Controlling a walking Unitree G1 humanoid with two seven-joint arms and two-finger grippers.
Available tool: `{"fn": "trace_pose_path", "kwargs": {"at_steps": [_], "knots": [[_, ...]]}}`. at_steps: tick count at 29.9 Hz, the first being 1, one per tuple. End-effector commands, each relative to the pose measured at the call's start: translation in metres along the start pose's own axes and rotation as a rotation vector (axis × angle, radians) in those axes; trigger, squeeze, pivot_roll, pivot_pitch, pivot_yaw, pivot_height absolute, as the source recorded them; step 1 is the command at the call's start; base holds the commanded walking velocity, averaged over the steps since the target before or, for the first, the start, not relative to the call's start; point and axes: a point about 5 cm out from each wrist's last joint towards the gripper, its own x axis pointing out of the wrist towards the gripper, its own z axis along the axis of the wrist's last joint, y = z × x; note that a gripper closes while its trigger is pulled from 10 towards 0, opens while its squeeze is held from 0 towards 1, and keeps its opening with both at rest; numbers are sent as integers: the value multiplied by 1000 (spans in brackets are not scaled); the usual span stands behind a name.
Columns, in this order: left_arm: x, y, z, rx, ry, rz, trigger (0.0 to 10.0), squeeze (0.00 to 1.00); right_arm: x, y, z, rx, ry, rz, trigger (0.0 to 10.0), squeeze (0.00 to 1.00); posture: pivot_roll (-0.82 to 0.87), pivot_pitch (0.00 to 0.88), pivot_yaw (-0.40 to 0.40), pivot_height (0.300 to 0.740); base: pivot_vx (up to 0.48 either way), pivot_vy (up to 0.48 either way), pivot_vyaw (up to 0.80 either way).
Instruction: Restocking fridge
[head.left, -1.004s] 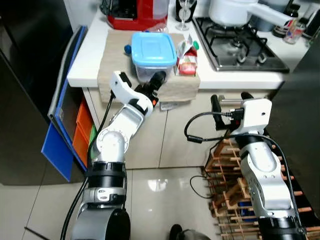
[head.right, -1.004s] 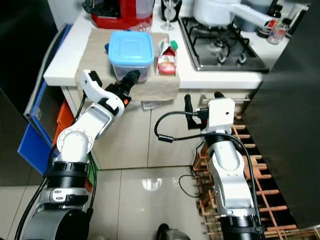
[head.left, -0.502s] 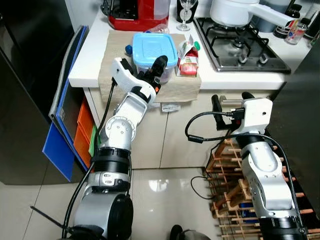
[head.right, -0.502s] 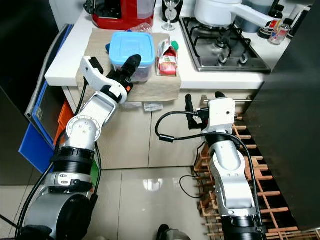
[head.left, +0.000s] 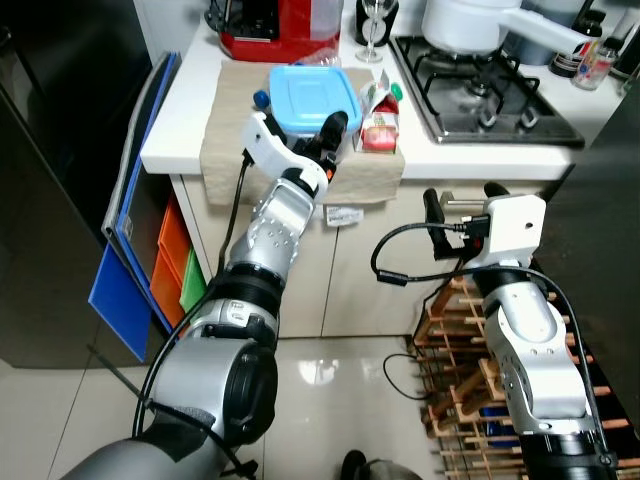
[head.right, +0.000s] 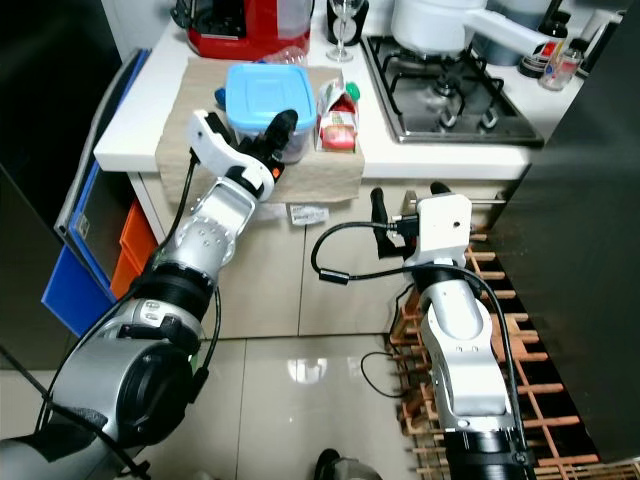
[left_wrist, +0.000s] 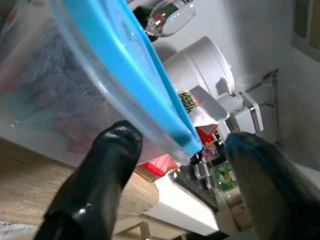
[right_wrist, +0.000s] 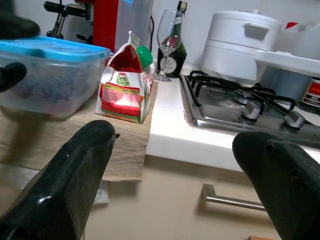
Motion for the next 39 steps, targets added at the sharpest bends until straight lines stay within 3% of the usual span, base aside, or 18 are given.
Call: {"fn": "trace_pose_path", "kwargs": {"at_steps": [1, 12, 27, 34, 36, 37, 38, 39], "knots": [[3, -5, 0, -5, -9, -18, 0, 0, 1, -5, 4, -13, -9, -9, 10000, 188, -176, 42, -42, 740, 0, 0, 0], [7, -3, 11, -43, -81, 20, 0, 0, 0, -8, 5, -23, -6, -13, 10000, 188, -187, 39, -45, 740, 0, 0, 0], [9, -2, 8, -73, -68, 47, 0, 0, 1, -6, 4, -20, -5, -6, 10000, 188, -179, 37, -47, 740, 0, 0, 0], [5, 1, 6, 5, -47, 51, 0, 0, -1, -7, 3, -18, 0, -13, 10000, 188, -177, 41, -45, 740, 0, 0, 0], [4, -14, 9, 72, -63, -94, 0, 0, -1, -7, 3, -16, 2, -13, 10000, 192, -160, 44, -50, 740, 0, 0, 0], [4, -14, 9, 72, -63, -94, 0, 0, -1, -7, 3, -16, 2, -13, 10000, 192, -160, 44, -50, 740, 0, 0, 0], [0, -30, 14, 140, -92, -230, 0, 0, -1, -5, 2, -14, 4, -9, 10000, 188, -160, 44, -50, 740, 0, 0, 0], [-3, -36, 17, 173, -110, -271, 0, 0, -1, -5, 2, -13, 4, -7, 10000, 188, -160, 44, -50, 740, 0, 0, 0]]}}
